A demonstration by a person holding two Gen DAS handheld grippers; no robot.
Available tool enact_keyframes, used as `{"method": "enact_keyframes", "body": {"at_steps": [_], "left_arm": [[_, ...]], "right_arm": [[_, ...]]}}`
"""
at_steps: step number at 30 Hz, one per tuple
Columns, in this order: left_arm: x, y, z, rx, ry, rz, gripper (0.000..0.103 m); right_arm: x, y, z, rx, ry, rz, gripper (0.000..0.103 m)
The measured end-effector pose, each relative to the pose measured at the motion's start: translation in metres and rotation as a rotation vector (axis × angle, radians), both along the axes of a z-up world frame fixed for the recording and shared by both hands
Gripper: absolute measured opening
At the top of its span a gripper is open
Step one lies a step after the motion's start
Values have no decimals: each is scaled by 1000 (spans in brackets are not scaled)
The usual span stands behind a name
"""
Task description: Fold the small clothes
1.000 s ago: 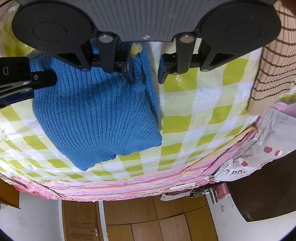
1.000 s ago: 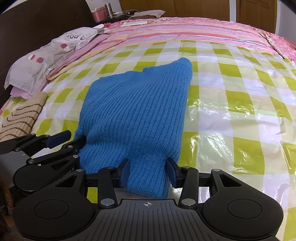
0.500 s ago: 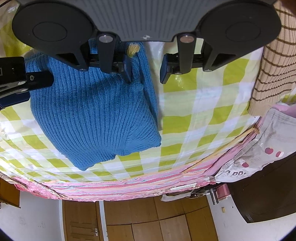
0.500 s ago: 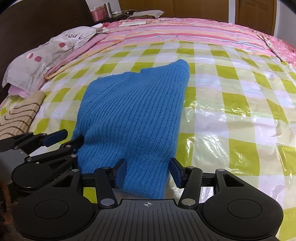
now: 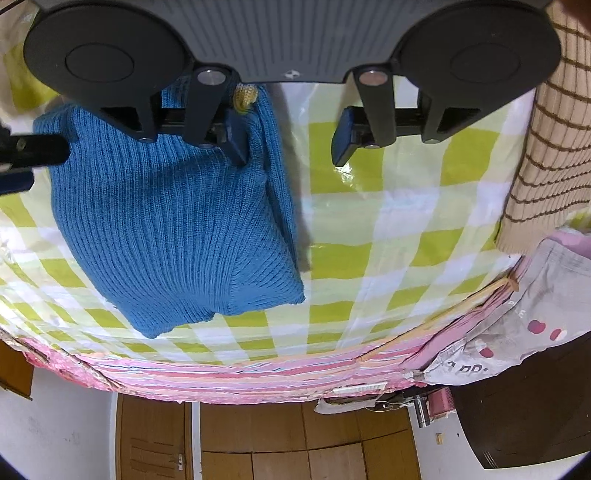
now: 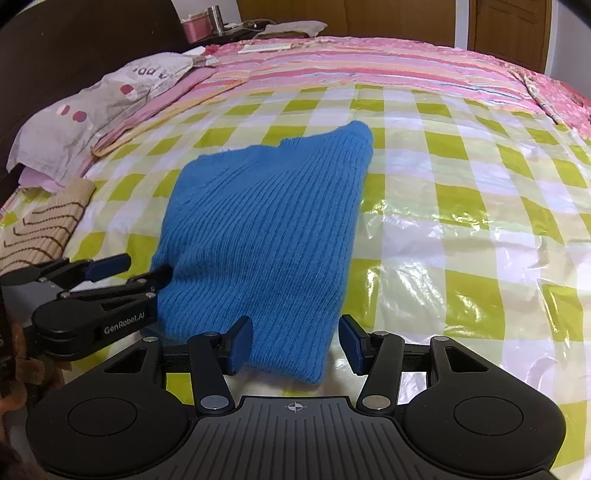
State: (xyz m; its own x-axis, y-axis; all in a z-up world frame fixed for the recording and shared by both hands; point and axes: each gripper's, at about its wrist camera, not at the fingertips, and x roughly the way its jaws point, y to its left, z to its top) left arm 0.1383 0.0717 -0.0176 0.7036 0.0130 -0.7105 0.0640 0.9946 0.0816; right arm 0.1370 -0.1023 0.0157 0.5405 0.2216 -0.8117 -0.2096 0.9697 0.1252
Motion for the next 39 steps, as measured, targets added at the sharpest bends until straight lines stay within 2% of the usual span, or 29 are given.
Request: {"method": "enact_keyframes", "body": {"at_steps": [3,9,14,19,21,23,26,29,33,39], "left_arm": [[-2,1,3,-11,-1,3,57],[-3,6,15,-87,-32,5,56],[-1,-2,23,-93,-68,-35,56],[13,-14,16,-53,-60,-55,57],[17,-11,13,-60,-51,-58,61],[19,-7,11,-61,-50,-51,70],[23,5,6,-96,-36,-39,76],[27,14,2,-141,-22,-28,78],[27,16,0,-125,-30,-37,80],[23,19,9,-158,-44,-49,80]], "right_arm": [[3,-6,8,22,-24,-20,53],[21,-13,9,66,-43,-55,57],[34,-12,7,95,-57,-57,63],[49,-13,2,103,-59,-69,66],[55,-12,-1,115,-53,-72,67],[60,-12,-6,131,-46,-74,68],[67,-11,-13,166,-32,-81,71],[72,-11,-18,199,-22,-94,74],[79,-14,-22,251,-4,-114,75],[71,-27,-20,294,-1,-104,75]]}}
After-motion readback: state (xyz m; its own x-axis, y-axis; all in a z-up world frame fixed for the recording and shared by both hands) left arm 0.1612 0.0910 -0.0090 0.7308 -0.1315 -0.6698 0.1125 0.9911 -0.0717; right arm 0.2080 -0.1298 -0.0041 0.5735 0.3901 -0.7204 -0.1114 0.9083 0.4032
